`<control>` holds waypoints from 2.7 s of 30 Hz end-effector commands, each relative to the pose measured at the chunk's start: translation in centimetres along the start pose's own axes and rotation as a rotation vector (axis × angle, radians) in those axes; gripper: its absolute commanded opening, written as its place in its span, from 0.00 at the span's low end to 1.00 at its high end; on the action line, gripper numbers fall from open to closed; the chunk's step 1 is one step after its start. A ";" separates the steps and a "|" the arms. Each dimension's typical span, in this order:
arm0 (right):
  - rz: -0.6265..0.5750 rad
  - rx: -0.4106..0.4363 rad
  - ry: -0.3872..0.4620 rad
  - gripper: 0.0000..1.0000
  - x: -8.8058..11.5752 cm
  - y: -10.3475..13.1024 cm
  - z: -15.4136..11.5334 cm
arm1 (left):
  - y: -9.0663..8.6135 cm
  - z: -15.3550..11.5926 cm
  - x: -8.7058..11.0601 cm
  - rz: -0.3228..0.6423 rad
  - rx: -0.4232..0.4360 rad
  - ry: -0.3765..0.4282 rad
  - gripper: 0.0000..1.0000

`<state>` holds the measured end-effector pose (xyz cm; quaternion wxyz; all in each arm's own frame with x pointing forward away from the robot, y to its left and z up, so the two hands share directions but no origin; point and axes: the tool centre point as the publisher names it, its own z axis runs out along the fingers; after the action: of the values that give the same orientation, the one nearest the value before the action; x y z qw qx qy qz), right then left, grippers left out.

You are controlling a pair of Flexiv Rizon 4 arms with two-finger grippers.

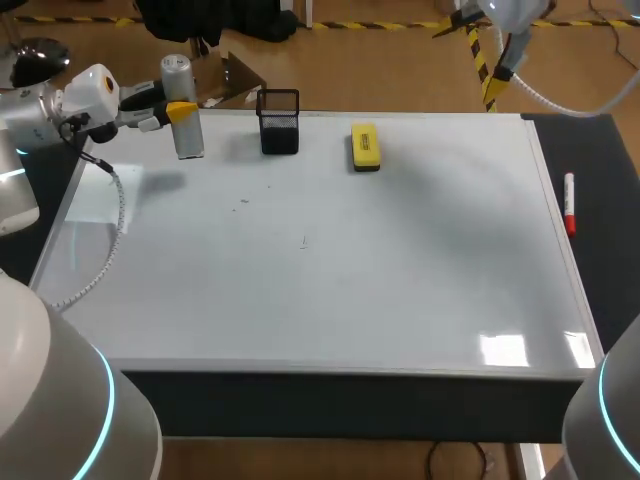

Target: Pick up the inspection probe, press it on each red-marked spot on the whiteboard one by one, put down the probe, pick up the eraser, and wipe off all the red marks.

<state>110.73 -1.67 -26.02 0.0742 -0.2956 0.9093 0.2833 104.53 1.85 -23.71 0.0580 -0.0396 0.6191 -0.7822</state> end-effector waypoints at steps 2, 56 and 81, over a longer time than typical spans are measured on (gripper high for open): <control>-0.002 0.005 0.002 1.00 0.1 0.1 -0.1 | -0.2 0.0 0.0 0.000 -0.002 -0.001 0.00; -0.002 0.005 0.002 1.00 0.1 0.1 -0.1 | -3.8 17.6 -5.3 0.038 0.059 0.392 0.00; -0.002 0.005 0.002 1.00 0.1 0.1 -0.1 | 2.0 16.4 -5.6 -0.003 0.034 0.319 0.00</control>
<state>110.59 -1.68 -26.01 0.0758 -0.2954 0.9094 0.2828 111.85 -13.70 -20.98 -0.0367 0.0826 0.6140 -0.7841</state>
